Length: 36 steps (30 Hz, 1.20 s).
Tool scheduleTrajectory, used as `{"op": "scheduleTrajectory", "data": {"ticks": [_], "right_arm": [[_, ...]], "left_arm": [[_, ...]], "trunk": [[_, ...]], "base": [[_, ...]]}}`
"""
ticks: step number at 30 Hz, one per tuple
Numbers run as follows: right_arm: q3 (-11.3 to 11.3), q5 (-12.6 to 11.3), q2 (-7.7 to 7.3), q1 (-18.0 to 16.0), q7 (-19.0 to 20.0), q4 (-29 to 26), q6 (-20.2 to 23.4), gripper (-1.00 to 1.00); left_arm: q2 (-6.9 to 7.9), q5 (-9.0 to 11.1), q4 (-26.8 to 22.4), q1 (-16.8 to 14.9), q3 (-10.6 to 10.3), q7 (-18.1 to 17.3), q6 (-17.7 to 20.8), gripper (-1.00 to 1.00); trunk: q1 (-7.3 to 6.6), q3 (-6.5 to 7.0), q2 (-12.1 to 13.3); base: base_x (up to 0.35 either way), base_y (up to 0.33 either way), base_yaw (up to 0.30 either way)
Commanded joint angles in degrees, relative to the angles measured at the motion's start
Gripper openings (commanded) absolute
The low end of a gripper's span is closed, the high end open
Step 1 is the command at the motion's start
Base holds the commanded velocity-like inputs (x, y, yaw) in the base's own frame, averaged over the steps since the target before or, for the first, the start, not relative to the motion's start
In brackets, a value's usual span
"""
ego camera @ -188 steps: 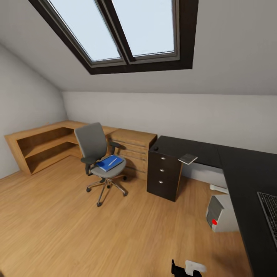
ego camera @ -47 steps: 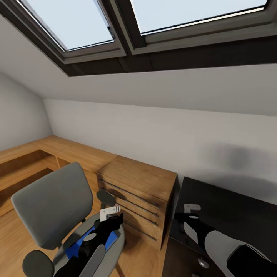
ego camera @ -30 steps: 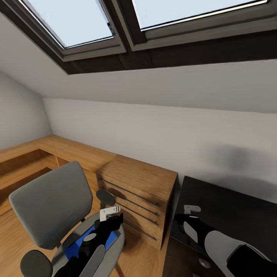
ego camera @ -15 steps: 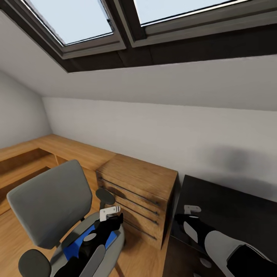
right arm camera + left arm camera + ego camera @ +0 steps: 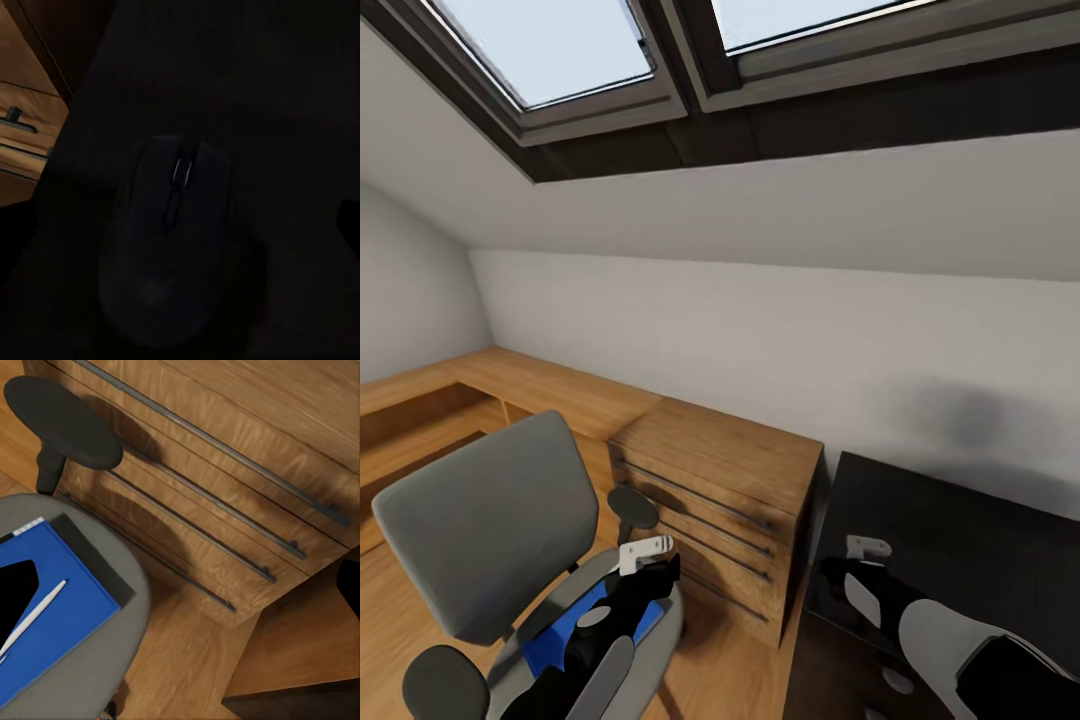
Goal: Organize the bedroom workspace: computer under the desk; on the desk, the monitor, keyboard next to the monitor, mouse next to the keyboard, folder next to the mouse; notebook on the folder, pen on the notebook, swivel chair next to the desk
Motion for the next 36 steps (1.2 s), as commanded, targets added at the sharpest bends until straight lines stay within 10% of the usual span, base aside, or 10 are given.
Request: {"op": "scheduleTrajectory", "data": {"ticks": [1,20,36], "right_arm": [[0.48,-0.62,-0.11,-0.02,-0.38,-0.20,0.59,1.00],[0.48,-1.19,-0.03,-0.02,-0.34,-0.13,1.09,1.00],[0.48,-1.19,-0.04,-0.02,-0.37,-0.12,1.09,1.00]], "left_arm": [[0.06,0.44,-0.09,-0.07,-0.16,0.50,0.09,1.00],[0.06,0.50,-0.09,-0.07,-0.16,0.51,0.09,1.00],[0.00,0.68,-0.08,-0.07,-0.16,0.51,0.10,1.00]], "trunk": [[0.23,-0.26,-0.47],[4.41,-3.67,-8.10],[5.29,-4.39,-9.70]], "base": [[0.000,0.000,0.000],[0.000,0.000,0.000],[0.000,0.000,0.000]]}}
